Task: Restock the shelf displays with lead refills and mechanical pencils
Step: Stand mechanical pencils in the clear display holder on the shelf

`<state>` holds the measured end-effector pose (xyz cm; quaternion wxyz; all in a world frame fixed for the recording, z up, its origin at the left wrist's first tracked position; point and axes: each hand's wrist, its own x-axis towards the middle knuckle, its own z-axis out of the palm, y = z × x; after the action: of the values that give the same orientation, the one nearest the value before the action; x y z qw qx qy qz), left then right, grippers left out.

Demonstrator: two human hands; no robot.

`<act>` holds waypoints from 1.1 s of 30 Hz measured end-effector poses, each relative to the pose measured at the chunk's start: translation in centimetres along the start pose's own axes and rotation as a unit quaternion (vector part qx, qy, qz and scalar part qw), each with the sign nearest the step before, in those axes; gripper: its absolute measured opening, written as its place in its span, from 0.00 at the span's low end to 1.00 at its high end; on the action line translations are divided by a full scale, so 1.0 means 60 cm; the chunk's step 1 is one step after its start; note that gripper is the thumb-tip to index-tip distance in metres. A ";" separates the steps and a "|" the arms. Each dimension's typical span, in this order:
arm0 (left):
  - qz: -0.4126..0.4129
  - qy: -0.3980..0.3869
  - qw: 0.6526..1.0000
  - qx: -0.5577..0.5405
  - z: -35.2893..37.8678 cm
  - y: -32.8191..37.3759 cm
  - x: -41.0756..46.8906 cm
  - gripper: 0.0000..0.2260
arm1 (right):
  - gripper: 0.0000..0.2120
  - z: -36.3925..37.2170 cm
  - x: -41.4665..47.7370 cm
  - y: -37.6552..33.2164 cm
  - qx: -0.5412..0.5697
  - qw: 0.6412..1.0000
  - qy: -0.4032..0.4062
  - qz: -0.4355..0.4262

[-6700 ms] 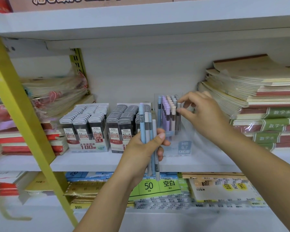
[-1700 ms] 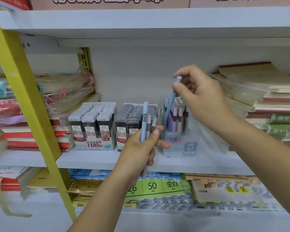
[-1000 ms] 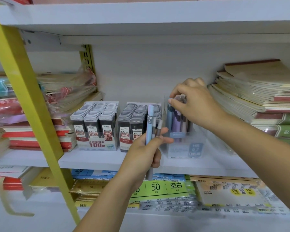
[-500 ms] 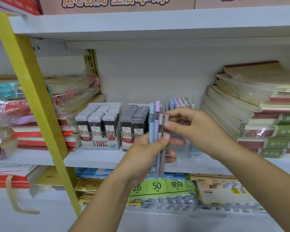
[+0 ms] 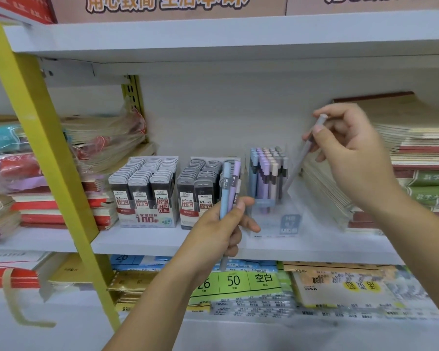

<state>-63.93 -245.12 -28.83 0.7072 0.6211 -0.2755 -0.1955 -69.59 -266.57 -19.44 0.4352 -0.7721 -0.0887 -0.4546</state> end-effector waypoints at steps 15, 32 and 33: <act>0.010 0.016 1.000 0.003 0.012 -0.014 0.012 0.11 | 0.07 0.017 -0.024 0.044 -0.155 0.980 -0.120 0.028; 0.012 -0.002 1.000 0.007 0.013 -0.008 0.006 0.12 | 0.08 0.022 -0.013 0.042 -0.153 0.984 -0.089 0.020; 0.013 -0.003 1.000 0.008 0.013 -0.008 0.006 0.12 | 0.08 0.022 -0.012 0.043 -0.152 0.984 -0.091 0.020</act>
<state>-64.11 -246.01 -29.17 0.7038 0.6227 -0.2871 -0.1857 -67.81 -266.94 -21.79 0.3118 -0.8692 -0.0423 -0.3814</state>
